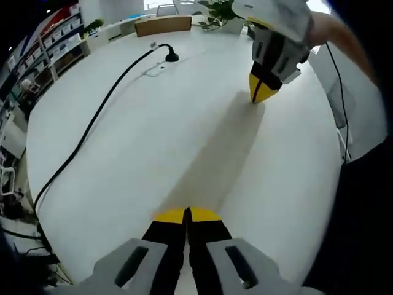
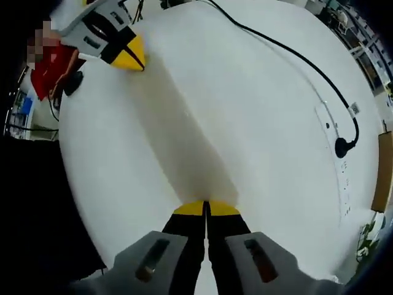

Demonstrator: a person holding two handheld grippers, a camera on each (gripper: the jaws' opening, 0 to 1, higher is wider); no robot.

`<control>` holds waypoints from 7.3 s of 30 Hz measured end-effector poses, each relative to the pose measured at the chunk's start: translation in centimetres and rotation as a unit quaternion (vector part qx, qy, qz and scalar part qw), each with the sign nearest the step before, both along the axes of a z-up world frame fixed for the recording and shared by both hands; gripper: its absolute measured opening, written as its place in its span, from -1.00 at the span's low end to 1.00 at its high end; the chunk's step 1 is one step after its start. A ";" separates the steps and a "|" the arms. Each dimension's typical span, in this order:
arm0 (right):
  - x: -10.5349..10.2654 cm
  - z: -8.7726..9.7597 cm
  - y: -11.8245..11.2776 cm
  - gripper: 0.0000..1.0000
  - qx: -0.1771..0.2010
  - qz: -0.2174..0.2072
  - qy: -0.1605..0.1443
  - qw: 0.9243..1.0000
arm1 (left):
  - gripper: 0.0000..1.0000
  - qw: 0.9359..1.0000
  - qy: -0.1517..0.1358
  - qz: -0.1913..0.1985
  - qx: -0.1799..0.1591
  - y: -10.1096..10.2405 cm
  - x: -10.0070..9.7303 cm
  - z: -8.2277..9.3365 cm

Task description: Arrange the utensils inside the cutlery case until each visible utensil rests in its matching compartment.

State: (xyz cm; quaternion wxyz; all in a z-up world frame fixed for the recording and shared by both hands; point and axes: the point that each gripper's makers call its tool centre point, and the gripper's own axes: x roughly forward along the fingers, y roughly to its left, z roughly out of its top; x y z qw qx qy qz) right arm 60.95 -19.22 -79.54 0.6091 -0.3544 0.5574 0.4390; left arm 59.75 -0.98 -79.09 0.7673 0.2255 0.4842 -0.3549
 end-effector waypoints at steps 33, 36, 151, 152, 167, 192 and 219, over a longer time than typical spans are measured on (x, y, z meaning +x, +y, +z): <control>0.2 -0.2 0.2 -1.00 -0.020 0.028 -0.036 0.999 | -1.00 0.986 0.031 -0.099 0.128 -0.4 0.2 -0.3; 0.2 -0.2 0.2 -1.00 -0.019 0.031 -0.038 0.999 | -0.99 0.987 0.044 -0.092 0.126 -0.3 0.3 -0.4; 0.0 0.1 3.0 -1.00 0.033 -0.034 0.008 0.999 | -0.99 0.982 0.051 -0.117 0.137 -0.2 0.2 -0.5; 1.1 -0.5 2.8 -1.00 0.015 -0.010 -0.020 1.000 | -0.99 0.983 0.051 -0.116 0.133 -0.2 0.2 -0.5; 0.4 -0.4 2.6 -1.00 0.023 -0.038 0.013 0.999 | -0.99 0.976 0.053 -0.135 0.162 -0.4 0.3 -0.6; 0.1 -0.3 2.7 -1.00 0.000 0.082 -0.068 0.994 | -0.99 0.995 -0.074 -0.063 0.038 -0.4 0.0 -0.1; 0.2 0.0 2.7 -1.00 0.058 0.058 -0.106 0.991 | -0.99 0.978 -0.122 -0.137 0.103 1.2 -2.5 0.2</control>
